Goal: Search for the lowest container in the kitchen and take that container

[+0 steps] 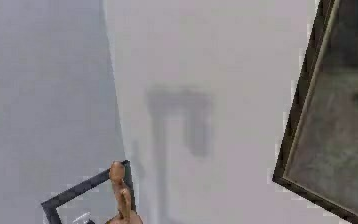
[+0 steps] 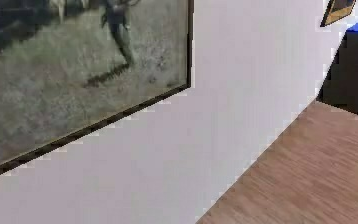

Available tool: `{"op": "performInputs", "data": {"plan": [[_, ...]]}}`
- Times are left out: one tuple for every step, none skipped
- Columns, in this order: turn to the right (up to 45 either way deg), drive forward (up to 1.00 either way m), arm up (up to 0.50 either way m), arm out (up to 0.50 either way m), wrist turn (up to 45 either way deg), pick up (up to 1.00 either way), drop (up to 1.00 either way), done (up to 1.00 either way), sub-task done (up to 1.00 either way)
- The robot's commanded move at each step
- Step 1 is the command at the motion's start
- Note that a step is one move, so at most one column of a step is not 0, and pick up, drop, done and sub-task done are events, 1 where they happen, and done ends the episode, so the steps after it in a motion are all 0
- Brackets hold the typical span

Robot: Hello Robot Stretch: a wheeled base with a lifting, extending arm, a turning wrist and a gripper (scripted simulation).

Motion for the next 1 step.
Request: {"op": "performInputs", "data": {"plan": [[45.0, 0.00, 0.00, 0.00, 0.0, 0.00, 0.00, 0.00, 0.00]]}}
